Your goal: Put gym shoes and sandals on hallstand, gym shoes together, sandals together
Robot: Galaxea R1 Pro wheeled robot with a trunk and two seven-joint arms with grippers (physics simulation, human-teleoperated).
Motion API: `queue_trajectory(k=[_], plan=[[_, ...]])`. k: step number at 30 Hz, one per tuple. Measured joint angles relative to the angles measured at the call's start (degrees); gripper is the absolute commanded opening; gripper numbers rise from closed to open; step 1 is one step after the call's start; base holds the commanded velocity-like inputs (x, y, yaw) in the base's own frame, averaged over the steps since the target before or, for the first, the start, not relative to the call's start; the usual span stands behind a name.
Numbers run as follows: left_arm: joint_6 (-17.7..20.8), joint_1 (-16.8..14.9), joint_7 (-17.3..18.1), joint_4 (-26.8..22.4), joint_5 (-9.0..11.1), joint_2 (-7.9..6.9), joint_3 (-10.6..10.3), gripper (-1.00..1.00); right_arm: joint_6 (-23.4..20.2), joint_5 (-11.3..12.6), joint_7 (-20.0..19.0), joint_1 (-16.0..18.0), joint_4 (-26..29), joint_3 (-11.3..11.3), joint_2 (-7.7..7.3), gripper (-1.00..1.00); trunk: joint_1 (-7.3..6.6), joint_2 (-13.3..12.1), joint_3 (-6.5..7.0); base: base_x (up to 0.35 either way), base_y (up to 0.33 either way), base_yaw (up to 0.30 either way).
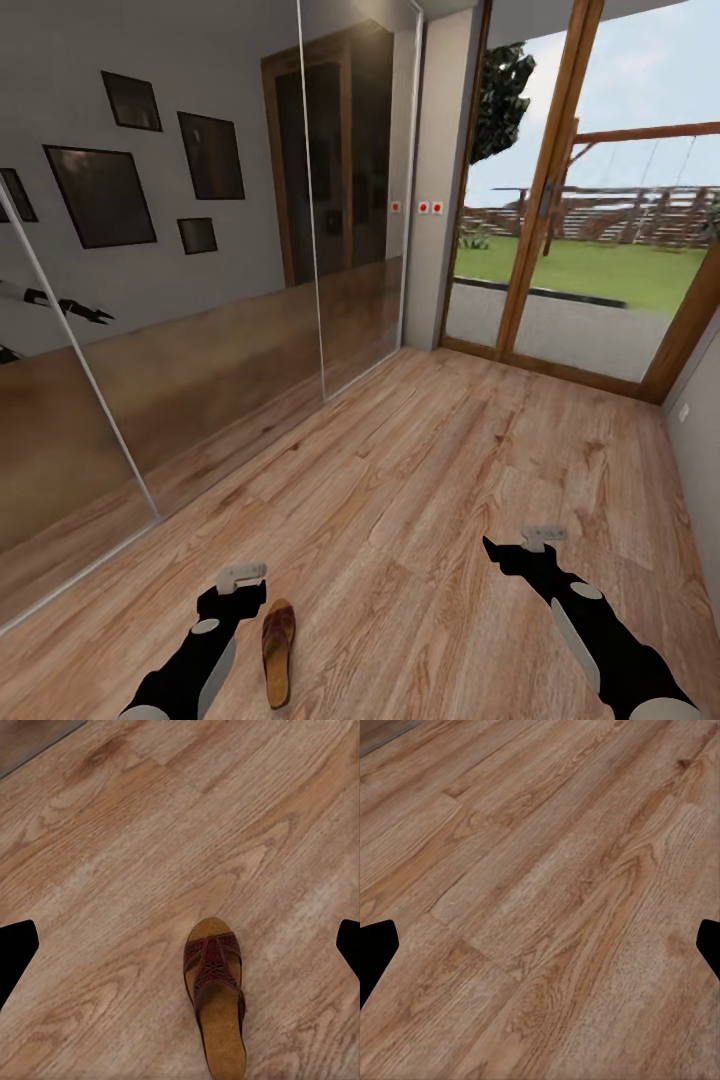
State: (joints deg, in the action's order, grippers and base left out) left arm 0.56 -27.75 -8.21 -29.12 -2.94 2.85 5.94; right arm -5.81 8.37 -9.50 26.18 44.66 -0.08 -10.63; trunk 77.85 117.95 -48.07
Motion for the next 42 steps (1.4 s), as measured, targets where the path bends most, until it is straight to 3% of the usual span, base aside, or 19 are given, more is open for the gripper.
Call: queue_trajectory(k=[14, 36, 42], plan=[[0.0, 0.0, 0.0, 0.1, -0.1, 0.16, 0.2, 1.0, -0.1, 0.1, -0.1, 0.0, 0.3, 0.2, 0.02, 1.0, -0.01, 0.0, 0.0, 0.143, 0.0, 0.0], [0.1, 0.0, 1.5, -0.4, -0.1, 0.11, -0.4, 1.0, -0.2, 0.1, 0.1, 0.0, 3.7, 0.3, -0.07, 1.0, 0.0, 0.0, -0.02, 0.004, 0.0, 0.0], [0.1, 0.0, 1.6, -0.3, 0.0, 0.06, -0.4, 1.0, -0.2, 0.1, 0.1, 0.0, 3.7, 0.3, -0.07, 1.0, 1.31, 2.4, -1.1, 0.0, 0.0, 0.0]])
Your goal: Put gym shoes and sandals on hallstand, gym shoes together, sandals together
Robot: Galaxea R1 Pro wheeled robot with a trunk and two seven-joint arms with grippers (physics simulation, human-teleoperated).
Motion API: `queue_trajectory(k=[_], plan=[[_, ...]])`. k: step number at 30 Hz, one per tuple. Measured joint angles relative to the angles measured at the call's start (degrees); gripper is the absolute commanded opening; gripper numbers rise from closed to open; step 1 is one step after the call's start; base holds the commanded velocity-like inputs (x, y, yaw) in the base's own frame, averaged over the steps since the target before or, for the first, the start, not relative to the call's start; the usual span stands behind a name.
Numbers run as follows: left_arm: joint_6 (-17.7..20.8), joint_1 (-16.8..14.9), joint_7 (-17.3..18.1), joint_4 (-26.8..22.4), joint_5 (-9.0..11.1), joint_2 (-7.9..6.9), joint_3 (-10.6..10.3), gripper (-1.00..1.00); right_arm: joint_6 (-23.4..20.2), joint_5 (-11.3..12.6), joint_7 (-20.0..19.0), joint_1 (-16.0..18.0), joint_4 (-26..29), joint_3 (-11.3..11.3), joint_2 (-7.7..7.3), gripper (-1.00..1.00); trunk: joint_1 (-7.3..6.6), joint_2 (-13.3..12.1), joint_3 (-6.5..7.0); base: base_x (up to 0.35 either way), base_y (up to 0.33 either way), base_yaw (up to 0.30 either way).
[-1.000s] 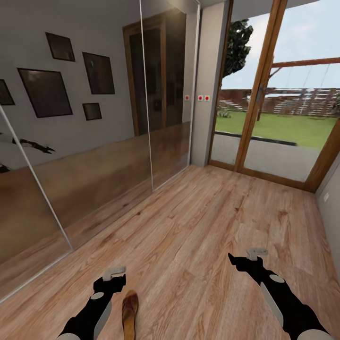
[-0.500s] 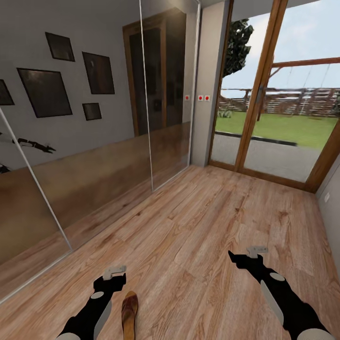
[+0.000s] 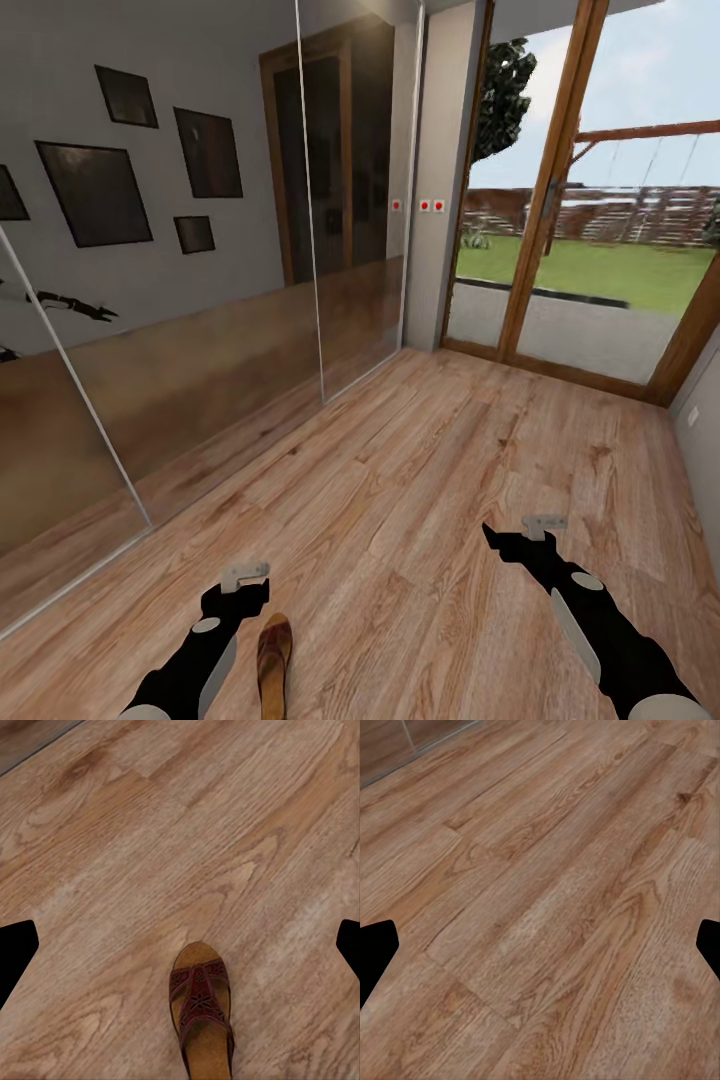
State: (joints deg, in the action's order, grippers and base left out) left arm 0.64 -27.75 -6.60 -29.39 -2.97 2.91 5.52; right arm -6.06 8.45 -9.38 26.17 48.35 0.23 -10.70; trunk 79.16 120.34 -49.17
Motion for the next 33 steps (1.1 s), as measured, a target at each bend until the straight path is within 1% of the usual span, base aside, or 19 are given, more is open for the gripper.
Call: queue_trajectory(k=[20, 33], plan=[[0.0, 0.0, 0.0, 0.5, 0.0, -0.15, -0.1, 1.0, 0.0, 0.0, 0.0, 0.0, 0.0, 0.0, 0.0, 1.0, 4.39, 8.0, -3.59, 0.0, 0.0, 0.0], [0.2, 0.0, 0.0, 0.6, 0.0, 0.06, 0.0, 1.0, -0.2, 0.0, 0.0, 0.0, 0.1, 0.1, 0.0, 1.0, 7.25, 13.2, -6.09, 0.0, 0.0, 0.01]])
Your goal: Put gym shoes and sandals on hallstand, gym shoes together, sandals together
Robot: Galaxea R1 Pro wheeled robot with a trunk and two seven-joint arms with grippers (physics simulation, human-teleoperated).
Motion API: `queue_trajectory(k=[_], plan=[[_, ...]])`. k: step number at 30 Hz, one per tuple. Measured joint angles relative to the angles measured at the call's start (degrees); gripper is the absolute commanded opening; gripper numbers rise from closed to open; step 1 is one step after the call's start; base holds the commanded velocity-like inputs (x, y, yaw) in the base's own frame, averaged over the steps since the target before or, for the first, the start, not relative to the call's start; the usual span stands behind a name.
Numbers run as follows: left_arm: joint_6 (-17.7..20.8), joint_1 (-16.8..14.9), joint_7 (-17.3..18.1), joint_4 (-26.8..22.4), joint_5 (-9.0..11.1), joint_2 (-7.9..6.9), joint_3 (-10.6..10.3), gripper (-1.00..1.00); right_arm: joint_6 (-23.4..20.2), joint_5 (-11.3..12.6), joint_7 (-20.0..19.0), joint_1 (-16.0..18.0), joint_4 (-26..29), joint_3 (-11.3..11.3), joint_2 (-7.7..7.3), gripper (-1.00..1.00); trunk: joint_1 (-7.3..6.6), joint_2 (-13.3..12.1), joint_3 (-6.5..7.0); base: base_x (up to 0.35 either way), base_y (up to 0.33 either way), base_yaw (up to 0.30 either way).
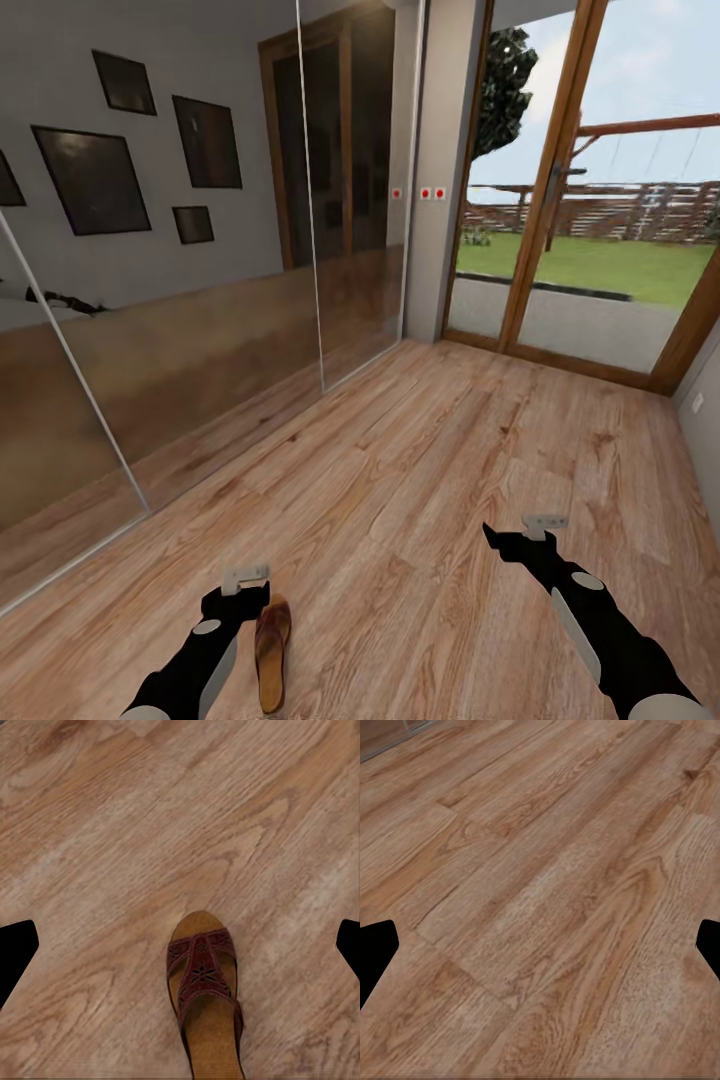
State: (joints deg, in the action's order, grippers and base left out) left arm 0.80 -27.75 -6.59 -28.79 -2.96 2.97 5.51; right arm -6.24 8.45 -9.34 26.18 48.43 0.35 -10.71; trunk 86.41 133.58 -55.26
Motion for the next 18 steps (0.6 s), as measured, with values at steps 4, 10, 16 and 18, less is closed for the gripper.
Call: queue_trajectory(k=[4, 10, 16, 18], plan=[[0.2, 0.0, 0.0, 0.0, 0.0, 0.03, 0.0, 1.0, -0.2, 0.1, 0.0, 0.0, 0.4, 0.0, 0.0, 1.0, 0.88, 1.6, -1.0, 0.0, 0.0, 0.06], [0.4, 0.0, 0.0, 0.0, -0.1, 0.1, 0.0, 1.0, -3.4, 0.0, 0.1, 0.0, 4.5, 0.0, -0.06, 1.0, 2.2, 4.0, -2.56, 0.0, 0.0, 0.079], [0.5, -0.1, 0.1, 0.0, -0.1, 0.09, 0.0, 1.0, -14.0, 0.2, 0.1, 0.5, 11.7, 0.0, -0.01, 1.0, 3.51, 6.4, -4.14, 0.0, 0.0, 0.092], [0.5, -0.3, 0.1, 0.0, -0.1, 0.07, 0.0, 1.0, -16.8, 0.2, 0.1, 0.9, 13.7, 0.0, -0.01, 1.0, 3.95, 7.2, -4.67, 0.0, 0.0, 0.094]])
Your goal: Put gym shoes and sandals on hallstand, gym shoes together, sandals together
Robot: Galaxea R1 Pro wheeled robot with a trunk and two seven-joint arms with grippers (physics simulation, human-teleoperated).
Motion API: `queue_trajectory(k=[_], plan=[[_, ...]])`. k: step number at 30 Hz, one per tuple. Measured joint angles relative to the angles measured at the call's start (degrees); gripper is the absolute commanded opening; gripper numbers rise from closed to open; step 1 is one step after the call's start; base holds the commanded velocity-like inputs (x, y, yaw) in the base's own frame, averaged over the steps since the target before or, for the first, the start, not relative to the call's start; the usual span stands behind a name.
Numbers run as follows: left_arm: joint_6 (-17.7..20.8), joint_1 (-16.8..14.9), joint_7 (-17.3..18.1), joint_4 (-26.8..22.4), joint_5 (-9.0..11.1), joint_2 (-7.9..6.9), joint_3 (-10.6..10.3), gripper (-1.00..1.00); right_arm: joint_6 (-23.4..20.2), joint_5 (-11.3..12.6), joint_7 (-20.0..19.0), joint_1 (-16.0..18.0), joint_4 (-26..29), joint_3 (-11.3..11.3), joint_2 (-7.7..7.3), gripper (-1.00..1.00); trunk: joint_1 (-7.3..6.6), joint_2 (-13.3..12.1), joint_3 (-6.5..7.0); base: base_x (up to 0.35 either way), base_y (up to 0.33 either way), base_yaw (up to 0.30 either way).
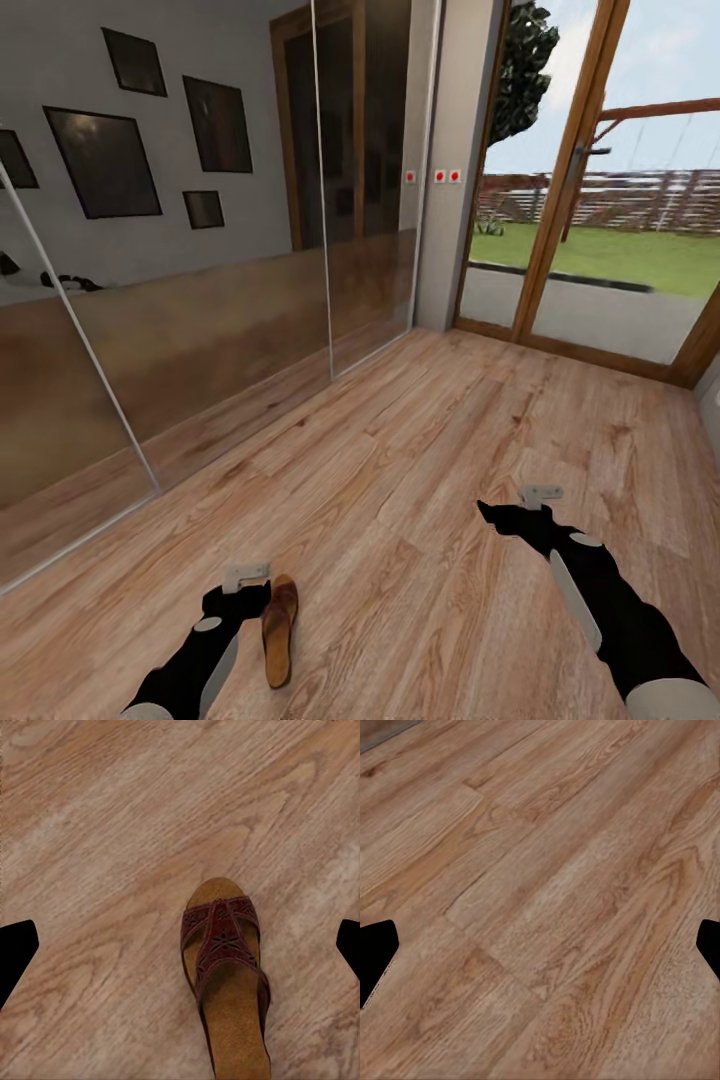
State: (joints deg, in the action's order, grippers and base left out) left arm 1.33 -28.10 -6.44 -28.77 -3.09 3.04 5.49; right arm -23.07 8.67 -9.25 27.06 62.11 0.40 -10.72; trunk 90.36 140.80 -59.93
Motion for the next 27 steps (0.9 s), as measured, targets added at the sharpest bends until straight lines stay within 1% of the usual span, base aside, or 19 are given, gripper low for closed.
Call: queue_trajectory(k=[3, 6, 10, 13, 16, 21, 27], plan=[[0.1, -0.3, 0.0, 0.0, 0.0, -0.04, 0.0, 1.0, -3.1, 0.0, 0.0, 0.6, 2.9, 0.0, 0.01, 1.0, 0.66, 1.2, -0.8, 0.0, 0.0, 0.095], [0.4, -0.5, 0.0, -0.4, 0.0, -0.07, 0.0, 1.0, -4.9, 0.0, 0.0, 0.9, 5.1, 0.0, 0.01, 1.0, 1.32, 2.4, -1.6, 0.0, 0.0, 0.095], [1.3, -1.4, 0.0, -0.7, 0.0, -0.1, 0.0, 1.0, -6.0, 0.0, 0.0, 1.1, 6.4, 0.0, 0.01, 1.0, 1.43, 2.5, -2.83, 0.0, 0.0, 0.096], [2.4, -2.6, -0.1, -0.7, 0.0, -0.02, 0.0, 1.0, -6.4, -0.1, -0.1, 1.1, 6.4, -0.1, 0.01, 1.0, 1.51, 2.5, -3.75, 0.0, 0.0, 0.096], [3.5, -3.5, -0.1, -0.4, -0.1, 0.07, 0.0, 1.0, -6.6, -0.1, -0.2, 1.2, 5.3, -0.2, 0.02, 1.0, 1.59, 2.5, -4.68, 0.0, 0.0, 0.096], [3.2, -3.7, -0.1, 0.1, 0.0, 0.12, 0.1, 1.0, -6.7, 0.0, -0.3, 1.2, 4.1, -0.2, -0.03, 1.0, 1.71, 2.6, -6.22, 0.0, 0.0, 0.096], [1.6, -3.8, -0.1, 2.2, 0.0, 0.15, 0.2, 1.0, -6.3, -0.1, -0.4, 1.1, 3.7, -0.2, -0.12, 1.0, 1.87, 2.7, -8.07, 0.0, 0.0, 0.096]])
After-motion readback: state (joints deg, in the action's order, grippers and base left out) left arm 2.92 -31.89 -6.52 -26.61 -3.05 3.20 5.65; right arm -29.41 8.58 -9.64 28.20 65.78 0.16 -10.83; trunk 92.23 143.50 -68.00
